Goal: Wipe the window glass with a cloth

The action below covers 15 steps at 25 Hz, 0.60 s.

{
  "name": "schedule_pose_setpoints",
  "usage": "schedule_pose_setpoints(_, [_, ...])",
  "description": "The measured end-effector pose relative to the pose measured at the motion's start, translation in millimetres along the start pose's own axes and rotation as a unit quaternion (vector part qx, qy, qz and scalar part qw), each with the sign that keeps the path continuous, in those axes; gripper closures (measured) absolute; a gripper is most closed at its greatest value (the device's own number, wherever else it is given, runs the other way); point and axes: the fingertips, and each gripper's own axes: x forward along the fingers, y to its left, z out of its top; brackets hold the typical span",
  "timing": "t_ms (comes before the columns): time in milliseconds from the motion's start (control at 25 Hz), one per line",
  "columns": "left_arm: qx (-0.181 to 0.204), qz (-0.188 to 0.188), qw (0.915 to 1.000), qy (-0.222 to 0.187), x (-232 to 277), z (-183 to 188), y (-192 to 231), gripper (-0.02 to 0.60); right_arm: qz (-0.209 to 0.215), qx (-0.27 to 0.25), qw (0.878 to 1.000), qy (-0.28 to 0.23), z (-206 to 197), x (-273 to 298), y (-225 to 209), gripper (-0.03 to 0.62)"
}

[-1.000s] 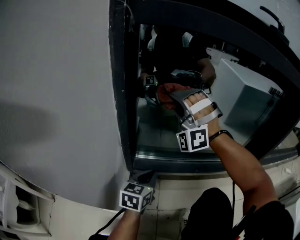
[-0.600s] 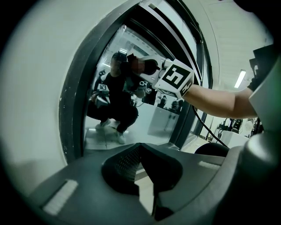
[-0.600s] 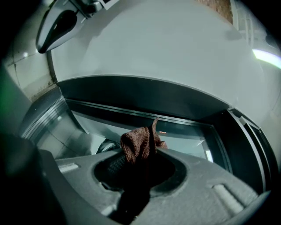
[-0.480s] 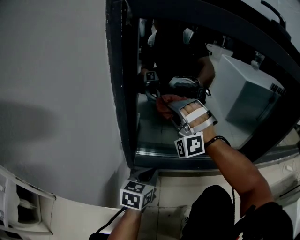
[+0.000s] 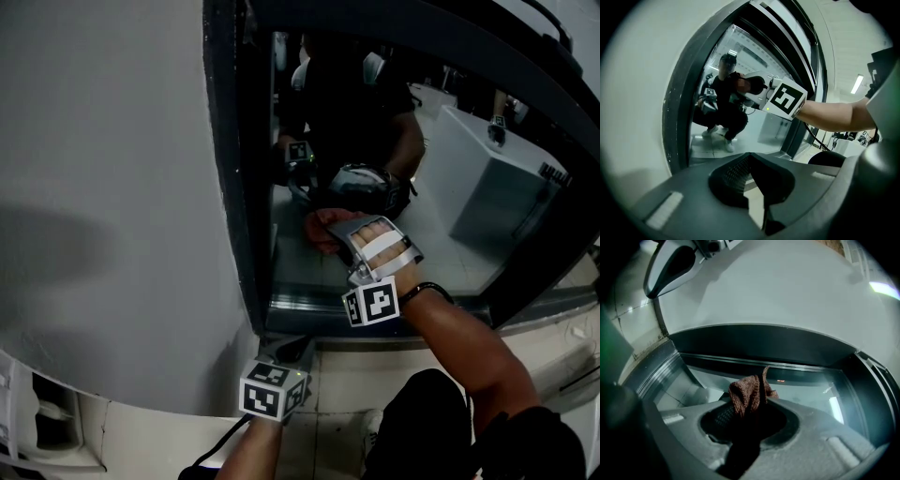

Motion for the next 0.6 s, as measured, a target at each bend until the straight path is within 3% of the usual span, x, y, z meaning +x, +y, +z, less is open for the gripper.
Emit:
schedule_pose_setpoints(400, [0.001, -0.005, 1.0, -0.002, 3.6, 3.7, 0.7, 0.565, 0.014, 0.007, 1.0, -0.001, 1.2, 2.9, 12.5, 0.522])
schedule_pose_setpoints(600, [0.0, -0.004, 1.0, -0.002, 2.6, 2.4, 0.2, 0.565, 0.085, 0.032, 0.996, -0.012, 5.1, 0.2, 12.4, 0.522])
